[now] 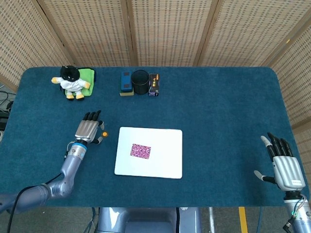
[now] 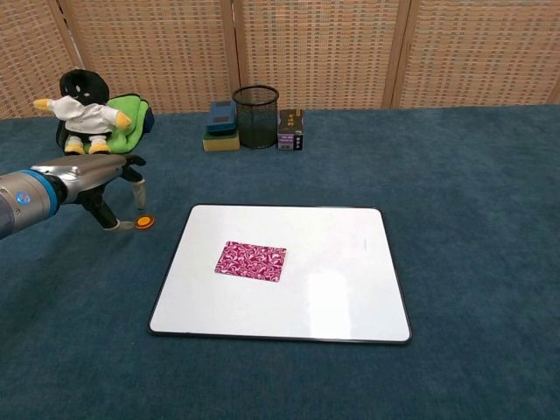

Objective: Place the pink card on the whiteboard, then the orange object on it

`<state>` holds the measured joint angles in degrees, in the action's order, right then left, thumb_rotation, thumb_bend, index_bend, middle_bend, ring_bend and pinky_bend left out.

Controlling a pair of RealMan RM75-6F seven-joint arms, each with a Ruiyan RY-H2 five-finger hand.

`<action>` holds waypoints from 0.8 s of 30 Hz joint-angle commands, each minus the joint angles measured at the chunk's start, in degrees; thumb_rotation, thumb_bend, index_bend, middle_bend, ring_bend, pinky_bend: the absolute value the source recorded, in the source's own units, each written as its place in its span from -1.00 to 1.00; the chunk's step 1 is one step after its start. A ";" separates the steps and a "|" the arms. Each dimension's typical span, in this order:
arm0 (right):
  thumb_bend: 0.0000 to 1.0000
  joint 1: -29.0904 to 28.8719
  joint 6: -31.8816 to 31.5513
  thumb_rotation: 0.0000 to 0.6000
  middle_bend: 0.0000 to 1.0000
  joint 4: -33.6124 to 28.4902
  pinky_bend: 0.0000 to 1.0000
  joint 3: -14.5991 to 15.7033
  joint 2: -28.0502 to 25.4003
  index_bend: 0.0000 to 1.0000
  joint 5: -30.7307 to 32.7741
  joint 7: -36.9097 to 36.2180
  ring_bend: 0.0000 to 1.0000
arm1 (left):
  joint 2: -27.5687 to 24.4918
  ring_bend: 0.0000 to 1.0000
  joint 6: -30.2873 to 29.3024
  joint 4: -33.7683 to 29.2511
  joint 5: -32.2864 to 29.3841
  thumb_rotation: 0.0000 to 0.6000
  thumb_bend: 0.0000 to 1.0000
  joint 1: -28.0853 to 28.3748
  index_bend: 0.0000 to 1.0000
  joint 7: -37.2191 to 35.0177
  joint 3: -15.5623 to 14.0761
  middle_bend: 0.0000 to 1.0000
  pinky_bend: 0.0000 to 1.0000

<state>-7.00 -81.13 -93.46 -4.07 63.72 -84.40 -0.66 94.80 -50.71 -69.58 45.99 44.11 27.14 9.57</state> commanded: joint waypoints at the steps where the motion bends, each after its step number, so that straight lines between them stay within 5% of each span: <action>1: -1.00 -0.01 0.03 1.00 -1.00 -0.01 -1.00 0.00 -0.01 -1.00 0.01 -0.02 -1.00 | 0.33 -1.00 0.19 -0.09 -0.44 1.00 -0.39 0.38 -0.13 0.72 0.03 -1.00 -1.00; 24: -1.00 -0.03 0.15 1.00 -1.00 -0.05 -1.00 0.03 -0.11 -1.00 0.09 -0.15 -1.00 | 2.49 -1.00 -0.51 1.61 -3.55 1.00 -0.39 1.65 -0.13 4.64 0.62 -1.00 -1.00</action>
<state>-7.03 -80.99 -93.51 -4.04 63.61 -84.31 -0.82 97.20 -51.21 -68.08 42.51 45.72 31.67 10.23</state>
